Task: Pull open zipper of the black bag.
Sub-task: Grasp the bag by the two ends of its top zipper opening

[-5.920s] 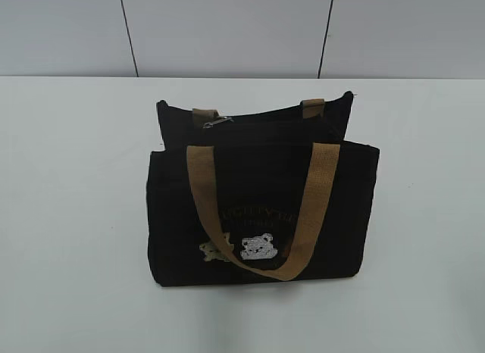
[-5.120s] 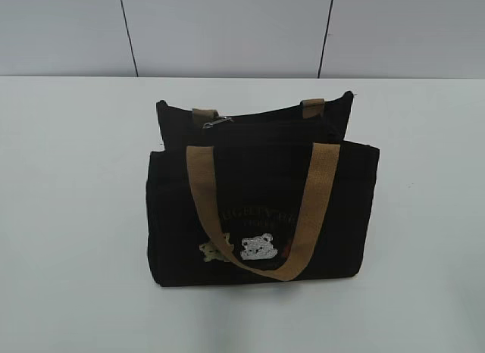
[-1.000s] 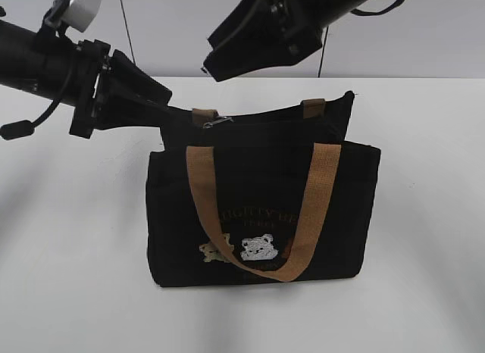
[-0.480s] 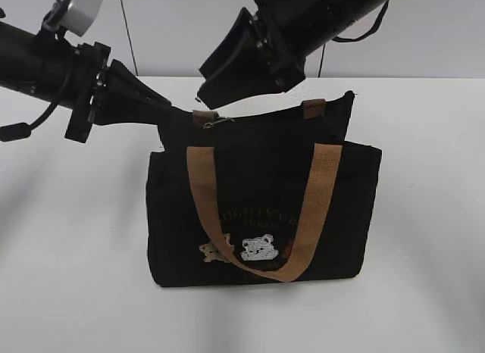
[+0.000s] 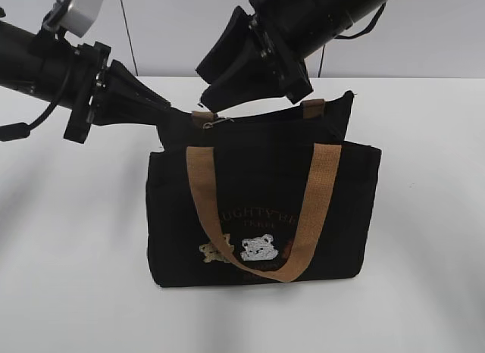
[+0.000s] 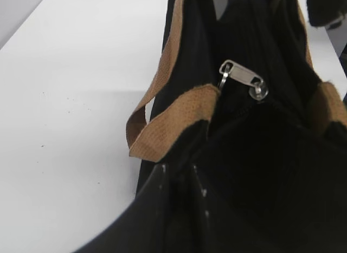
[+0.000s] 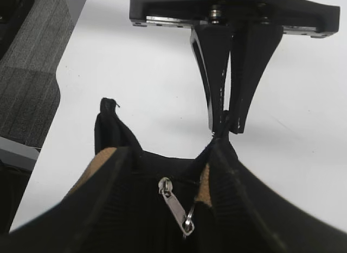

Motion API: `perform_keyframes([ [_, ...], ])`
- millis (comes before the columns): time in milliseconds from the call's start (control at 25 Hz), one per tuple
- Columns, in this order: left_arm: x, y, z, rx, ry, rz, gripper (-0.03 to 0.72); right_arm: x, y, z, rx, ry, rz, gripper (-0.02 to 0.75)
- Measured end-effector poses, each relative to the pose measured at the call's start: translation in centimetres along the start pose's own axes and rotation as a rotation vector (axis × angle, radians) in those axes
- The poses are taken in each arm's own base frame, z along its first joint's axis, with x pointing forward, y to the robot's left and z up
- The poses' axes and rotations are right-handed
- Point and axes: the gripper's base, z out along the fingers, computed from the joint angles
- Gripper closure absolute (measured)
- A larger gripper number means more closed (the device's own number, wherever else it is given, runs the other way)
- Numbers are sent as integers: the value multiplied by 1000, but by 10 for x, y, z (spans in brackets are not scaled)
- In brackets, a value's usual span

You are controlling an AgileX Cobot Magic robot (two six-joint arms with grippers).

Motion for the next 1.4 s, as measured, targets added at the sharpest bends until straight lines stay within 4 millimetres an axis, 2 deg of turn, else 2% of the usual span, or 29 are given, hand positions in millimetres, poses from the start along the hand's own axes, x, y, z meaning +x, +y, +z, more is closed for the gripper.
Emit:
perform_keyframes([
  [240,-1,1,0,-10,-8,-7,634,3,-1,3,-5,2,7,505],
  [320,-1,1,0,-12,-10,-8,634,8,-3,8,-11,9,20,520],
  [720,-1,1,0,-15,-8,-9,634,30,-10,27,-40,31,54,529],
  [1120,-1,2,0,-19,-13,-12,634,32,-7,28,-80,44,39,530],
  [1200,-1,2,0,-22,-15,-13,634,34,-6,28,-83,62,15,516],
  [1400,-2,2,0,-26,-17,-14,634,35,-9,28,-61,76,0,375],
])
